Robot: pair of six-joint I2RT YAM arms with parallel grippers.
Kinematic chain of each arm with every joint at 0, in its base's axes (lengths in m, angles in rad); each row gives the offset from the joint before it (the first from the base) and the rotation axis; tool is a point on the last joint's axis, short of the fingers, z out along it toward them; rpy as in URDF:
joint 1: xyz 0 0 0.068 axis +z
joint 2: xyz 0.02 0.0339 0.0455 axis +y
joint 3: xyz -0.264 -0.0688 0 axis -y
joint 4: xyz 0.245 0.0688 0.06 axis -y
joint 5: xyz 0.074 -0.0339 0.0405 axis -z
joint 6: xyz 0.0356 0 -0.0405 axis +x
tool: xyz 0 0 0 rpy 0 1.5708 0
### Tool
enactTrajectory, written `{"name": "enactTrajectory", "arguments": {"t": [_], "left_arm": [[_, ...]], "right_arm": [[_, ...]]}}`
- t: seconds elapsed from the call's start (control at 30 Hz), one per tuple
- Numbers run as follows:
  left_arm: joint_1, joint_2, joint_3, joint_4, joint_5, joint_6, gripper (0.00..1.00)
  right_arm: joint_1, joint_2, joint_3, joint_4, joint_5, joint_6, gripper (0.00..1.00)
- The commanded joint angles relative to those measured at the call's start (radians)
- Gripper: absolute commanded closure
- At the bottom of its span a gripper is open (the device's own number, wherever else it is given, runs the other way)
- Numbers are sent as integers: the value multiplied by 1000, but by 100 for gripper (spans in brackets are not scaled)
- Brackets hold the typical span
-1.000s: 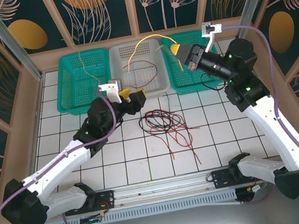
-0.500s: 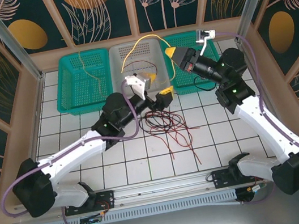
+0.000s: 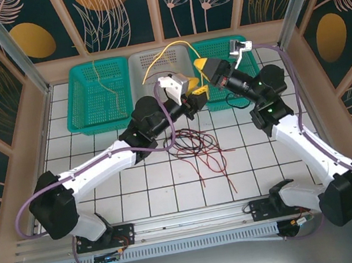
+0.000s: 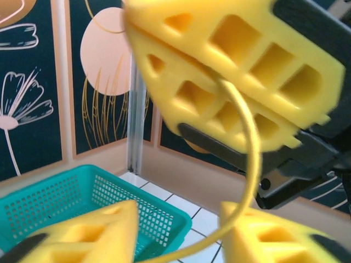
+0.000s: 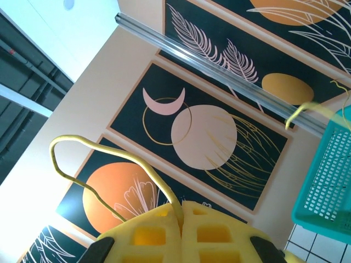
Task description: Untangle the cables
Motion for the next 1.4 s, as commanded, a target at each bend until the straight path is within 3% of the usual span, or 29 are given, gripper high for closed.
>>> {"name": "enactTrajectory", "arguments": {"t": [0.0, 0.2, 0.33, 0.43, 0.53, 0.63, 0.7, 0.77, 0.87, 0.9, 0.97, 1.0, 1.17, 1.37], "left_arm": [[1, 12, 26, 58, -10, -10, 73], [1, 17, 40, 1, -61, -116, 90], [2, 24, 46, -82, -94, -252, 95], [3, 41, 56, -145, -22, -325, 96], [2, 51, 58, -211, 44, -336, 99], [2, 37, 37, -279, 15, -310, 100], [2, 17, 23, -327, -27, -290, 100], [3, -11, 16, -391, -106, -261, 100], [24, -57, 17, -494, -256, -223, 100], [45, -70, 14, -514, -277, -225, 100], [124, -95, 1, -547, -272, -255, 100], [174, -105, -3, -562, -260, -266, 100], [388, -87, 94, -654, -276, -229, 100], [576, 119, 401, -928, -345, -157, 100]], "right_arm": [[2, 9, -10, 127, -23, 50, 100], [3, 7, -44, 188, -1, 47, 100], [4, -13, -93, 248, 37, 43, 100], [5, -21, -117, 267, 58, 35, 100], [5, -16, -117, 249, 64, 22, 100], [5, -8, -102, 217, 63, 11, 100], [4, -10, -91, 182, 75, -3, 92], [2, -20, -68, 97, 96, -42, 76], [-7, -38, 3, -204, 201, -148, 57], [-12, -40, 30, -308, 240, -184, 55], [-19, -51, 68, -477, 315, -252, 39], [-26, -62, 73, -530, 342, -275, 36], [-41, -134, 27, -614, 354, -303, 34], [-42, -185, -3, -676, 354, -315, 36]]}}
